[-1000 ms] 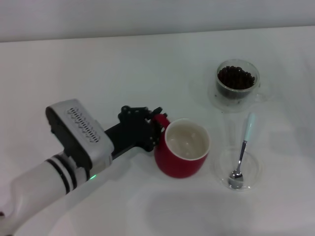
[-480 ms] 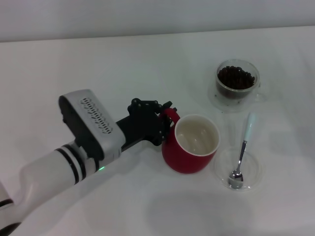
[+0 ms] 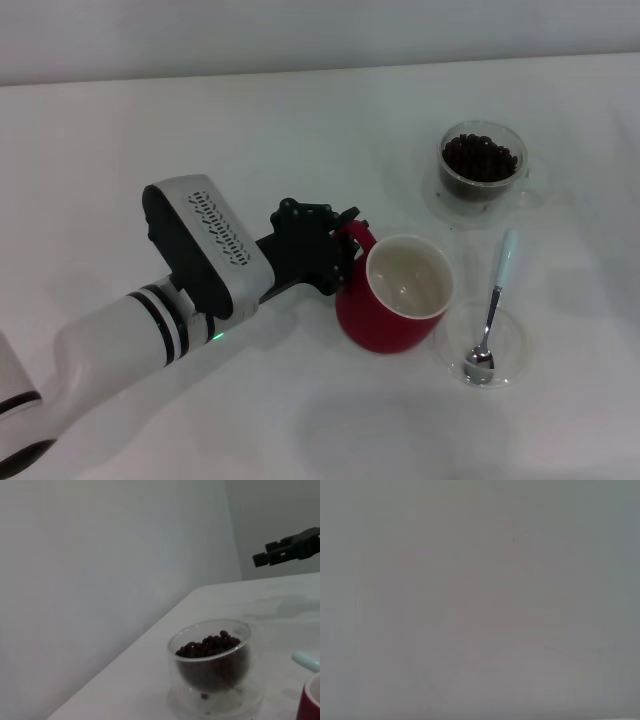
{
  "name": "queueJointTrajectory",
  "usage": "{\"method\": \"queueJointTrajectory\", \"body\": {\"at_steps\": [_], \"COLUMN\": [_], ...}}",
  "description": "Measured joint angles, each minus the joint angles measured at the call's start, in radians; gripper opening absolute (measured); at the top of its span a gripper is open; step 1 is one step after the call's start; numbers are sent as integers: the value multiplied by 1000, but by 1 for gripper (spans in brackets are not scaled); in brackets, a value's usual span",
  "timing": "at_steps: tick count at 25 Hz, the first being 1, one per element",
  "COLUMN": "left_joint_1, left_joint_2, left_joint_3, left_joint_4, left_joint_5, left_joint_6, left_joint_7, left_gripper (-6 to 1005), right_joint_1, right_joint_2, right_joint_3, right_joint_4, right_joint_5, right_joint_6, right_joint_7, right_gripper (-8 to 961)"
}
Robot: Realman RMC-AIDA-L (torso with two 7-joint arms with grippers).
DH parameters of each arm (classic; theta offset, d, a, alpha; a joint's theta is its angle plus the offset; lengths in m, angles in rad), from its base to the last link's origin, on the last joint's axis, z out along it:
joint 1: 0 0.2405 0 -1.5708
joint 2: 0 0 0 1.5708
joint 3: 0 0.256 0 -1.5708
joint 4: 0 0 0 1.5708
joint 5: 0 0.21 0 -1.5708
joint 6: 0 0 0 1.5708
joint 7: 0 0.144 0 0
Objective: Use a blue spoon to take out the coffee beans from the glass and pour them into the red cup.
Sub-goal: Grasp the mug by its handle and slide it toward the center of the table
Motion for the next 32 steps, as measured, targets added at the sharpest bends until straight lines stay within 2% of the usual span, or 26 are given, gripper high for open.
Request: {"method": "queueJointTrajectory", "body": {"at_steps": [13, 25, 27, 32], "left_joint_1": [-15, -5, -5, -3], "left_joint_2": [0, 0, 0, 1], "left_joint_3": [0, 0, 0, 0], "left_joint_4": [25, 40, 44, 46], "left_joint_5": [0, 0, 0, 0], "left_joint_6": [-51, -46, -46, -46], "left_joint_7": [51, 83, 86, 88], "left_gripper": [101, 118, 282, 305], "right_joint_1": [0, -7, -7, -6], "right_joint_2": [0, 0, 0, 0], "right_joint_3": [0, 0, 0, 0], "right_joint_4": [-1, -2, -2, -2], "right_joint_5": [0, 0, 0, 0], "right_joint_6": [7, 15, 18, 19], "right_joint_7": [2, 3, 4, 4], "right_gripper": [865, 865, 865, 865]}}
